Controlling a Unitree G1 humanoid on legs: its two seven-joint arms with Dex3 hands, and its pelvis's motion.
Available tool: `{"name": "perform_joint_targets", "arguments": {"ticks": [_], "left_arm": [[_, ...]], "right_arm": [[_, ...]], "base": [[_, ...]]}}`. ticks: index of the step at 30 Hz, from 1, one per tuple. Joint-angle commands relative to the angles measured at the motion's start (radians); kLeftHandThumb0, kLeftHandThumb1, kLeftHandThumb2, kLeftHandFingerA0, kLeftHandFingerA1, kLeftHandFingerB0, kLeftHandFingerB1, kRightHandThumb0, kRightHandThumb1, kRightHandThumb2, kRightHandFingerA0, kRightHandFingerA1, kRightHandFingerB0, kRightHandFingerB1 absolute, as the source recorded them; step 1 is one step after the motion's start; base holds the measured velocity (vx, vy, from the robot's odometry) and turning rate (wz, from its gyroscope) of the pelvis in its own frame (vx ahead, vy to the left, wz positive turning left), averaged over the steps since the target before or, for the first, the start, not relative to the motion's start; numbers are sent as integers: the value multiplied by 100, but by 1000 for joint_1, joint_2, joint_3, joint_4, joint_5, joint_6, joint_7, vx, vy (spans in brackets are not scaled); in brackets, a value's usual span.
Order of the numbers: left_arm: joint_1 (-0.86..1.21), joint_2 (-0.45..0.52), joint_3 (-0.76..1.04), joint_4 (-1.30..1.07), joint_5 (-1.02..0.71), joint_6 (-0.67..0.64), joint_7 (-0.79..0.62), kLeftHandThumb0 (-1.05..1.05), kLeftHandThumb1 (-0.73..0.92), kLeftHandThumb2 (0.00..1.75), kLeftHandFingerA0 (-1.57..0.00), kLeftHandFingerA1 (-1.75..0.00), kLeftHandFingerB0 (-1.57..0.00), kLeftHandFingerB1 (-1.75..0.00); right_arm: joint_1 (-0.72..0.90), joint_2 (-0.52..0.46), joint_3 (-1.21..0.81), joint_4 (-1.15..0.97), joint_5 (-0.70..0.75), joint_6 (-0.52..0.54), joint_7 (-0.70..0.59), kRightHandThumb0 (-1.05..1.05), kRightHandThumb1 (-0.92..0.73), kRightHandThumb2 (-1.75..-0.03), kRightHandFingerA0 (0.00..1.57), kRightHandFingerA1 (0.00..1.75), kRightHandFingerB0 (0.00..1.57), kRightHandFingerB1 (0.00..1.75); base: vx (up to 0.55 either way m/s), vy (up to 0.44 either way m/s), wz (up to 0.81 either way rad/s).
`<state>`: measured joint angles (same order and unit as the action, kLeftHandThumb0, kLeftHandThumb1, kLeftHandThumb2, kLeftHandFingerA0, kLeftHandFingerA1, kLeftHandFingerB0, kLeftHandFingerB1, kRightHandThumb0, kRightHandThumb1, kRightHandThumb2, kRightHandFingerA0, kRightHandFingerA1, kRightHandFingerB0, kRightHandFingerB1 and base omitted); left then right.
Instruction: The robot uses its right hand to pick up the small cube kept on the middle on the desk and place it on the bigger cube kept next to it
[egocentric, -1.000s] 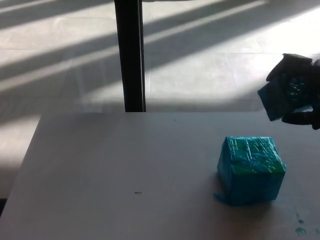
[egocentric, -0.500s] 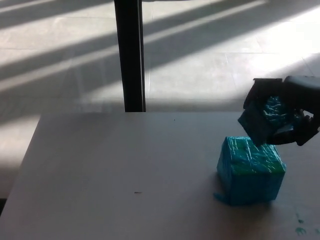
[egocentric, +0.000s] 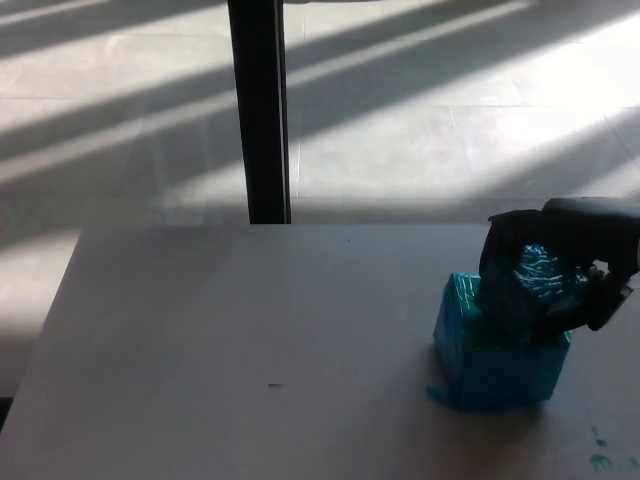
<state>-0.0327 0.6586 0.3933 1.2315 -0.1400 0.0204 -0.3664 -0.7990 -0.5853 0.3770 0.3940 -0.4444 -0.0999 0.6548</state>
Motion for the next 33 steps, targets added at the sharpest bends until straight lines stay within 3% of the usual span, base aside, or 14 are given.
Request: {"name": "perform_joint_targets", "arguments": {"ticks": [1, 8, 10, 13, 14, 15, 17, 19, 24, 25, 27, 28, 30, 33], "left_arm": [[1, 20, 4, 1, -9, -6, 3, -84, 77, 63, -50, -57, -42, -42], [-5, 19, -4, 3, 1, -14, 8, -84, 77, 64, -46, -57, -41, -43], [1, 20, 1, -7, -8, -9, -2, -83, 78, 63, -50, -56, -41, -42], [1, 20, -5, -5, -1, -17, -1, -83, 79, 63, -45, -56, -40, -42], [2, 20, -5, -5, -2, -17, -3, -83, 79, 64, -45, -56, -40, -42], [0, 21, -8, -5, 1, -12, -1, -83, 79, 64, -45, -55, -39, -42], [1, 20, -6, -4, -3, -14, -3, -81, 60, 101, -39, -61, -33, -53], [-1, 20, -4, -2, -5, -9, -8, -84, 78, 64, -45, -56, -38, -41], [-3, 20, -8, 1, 0, -11, 2, -82, 79, 64, -45, -55, -41, -42], [-2, 21, -11, -1, 3, -13, 2, -81, 60, 103, -39, -62, -34, -53], [-2, 19, -7, 2, -3, -13, 1, -84, 77, 63, -44, -55, -40, -42], [-3, 20, -7, 2, -3, -10, 1, -81, 59, 102, -41, -63, -34, -53], [-4, 20, -3, 2, -7, -4, -2, -83, 78, 63, -48, -60, -40, -42], [-2, 19, -3, -1, -9, -5, -5, -82, 78, 64, -44, -56, -40, -42]], "right_arm": [[-14, 31, 8, 22, -27, 14, -21, -33, -66, -80, 85, 175, 58, 145], [-16, 54, -1, 71, -26, -18, -52, -26, -71, -77, 73, 170, 66, 150], [-14, 64, -15, 96, -20, -19, -77, -21, -75, -78, 75, 137, 67, 73], [-8, 53, -11, 79, -41, -12, -78, -38, -76, -62, 66, 83, 36, 36], [-8, 51, -12, 74, -40, -3, -69, -34, -52, -100, 51, 71, 6, 48], [-20, 32, 15, 52, -74, 41, -13, -56, -73, -61, 20, 49, 3, 26], [-45, -4, 70, 40, -144, 53, 35, -99, -60, -92, 0, 10, 0, 0], [-65, -22, 90, 38, -147, 66, 86, -85, -64, -60, 0, 0, 0, 0], [-90, -46, 99, 29, -137, 96, 146, -98, -57, -58, 0, 0, 0, 0], [-88, -49, 96, 27, -131, 95, 154, -97, -55, -58, 0, 0, 0, 0], [-84, -49, 96, 25, -129, 94, 159, -98, -55, -58, 0, 0, 0, 0], [-84, -48, 100, 23, -134, 96, 164, -97, -55, -58, 0, 0, 0, 0], [-85, -47, 103, 21, -136, 97, 176, -98, -56, -58, 0, 0, 0, 0], [-86, -42, 103, 15, -139, 106, 182, -97, -55, -57, 0, 0, 0, 0]], "base": [[0, 0, 0], [0, 0, 0], [0, 0, 0], [0, 0, 0], [0, 0, 0], [0, 0, 0], [0, 0, 0], [0, 0, 0], [0, 0, 0], [0, 0, 0], [0, 0, 0], [0, 0, 0], [0, 0, 0], [0, 0, 0]]}}
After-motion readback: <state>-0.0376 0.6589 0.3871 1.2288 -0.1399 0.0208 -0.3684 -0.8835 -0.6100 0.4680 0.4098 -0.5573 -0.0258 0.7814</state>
